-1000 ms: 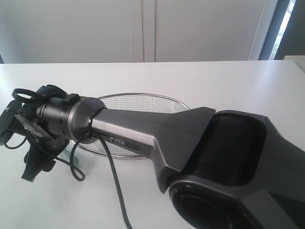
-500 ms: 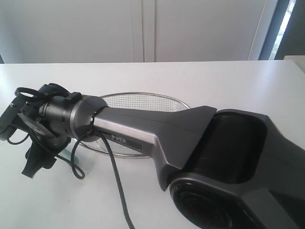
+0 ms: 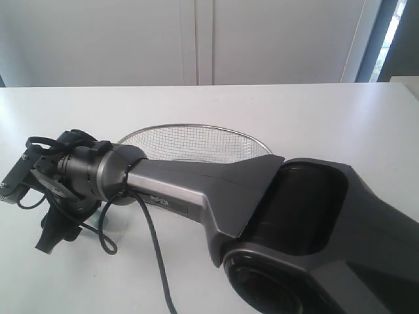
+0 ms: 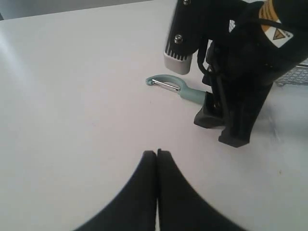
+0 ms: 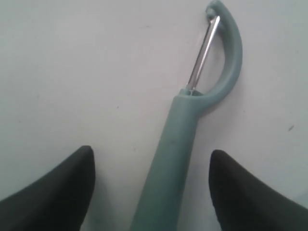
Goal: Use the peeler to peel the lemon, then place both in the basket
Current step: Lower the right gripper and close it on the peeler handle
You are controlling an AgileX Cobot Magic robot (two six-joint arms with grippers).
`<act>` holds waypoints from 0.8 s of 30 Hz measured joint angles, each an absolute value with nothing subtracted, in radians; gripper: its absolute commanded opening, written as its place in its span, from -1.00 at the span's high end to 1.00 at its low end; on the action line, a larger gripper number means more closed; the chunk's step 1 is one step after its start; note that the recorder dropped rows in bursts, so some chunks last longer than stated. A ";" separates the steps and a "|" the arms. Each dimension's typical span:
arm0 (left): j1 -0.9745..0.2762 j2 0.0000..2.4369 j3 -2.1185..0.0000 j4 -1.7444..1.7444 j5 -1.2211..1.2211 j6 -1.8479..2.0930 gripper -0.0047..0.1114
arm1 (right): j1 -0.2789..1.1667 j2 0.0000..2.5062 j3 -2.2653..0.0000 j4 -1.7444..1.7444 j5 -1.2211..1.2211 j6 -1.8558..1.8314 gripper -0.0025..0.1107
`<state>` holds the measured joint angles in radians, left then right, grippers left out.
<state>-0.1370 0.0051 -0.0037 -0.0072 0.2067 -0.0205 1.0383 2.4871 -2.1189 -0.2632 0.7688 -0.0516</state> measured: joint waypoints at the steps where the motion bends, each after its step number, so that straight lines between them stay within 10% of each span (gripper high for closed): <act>1: -0.137 0.005 -0.004 -0.007 0.207 -0.020 0.92 | 1.038 2.487 -2.119 -0.263 0.769 -0.049 -0.17; 24: -0.137 0.005 -0.004 -0.007 0.207 -0.020 0.92 | 1.036 2.513 -2.159 -0.308 0.761 0.083 -0.23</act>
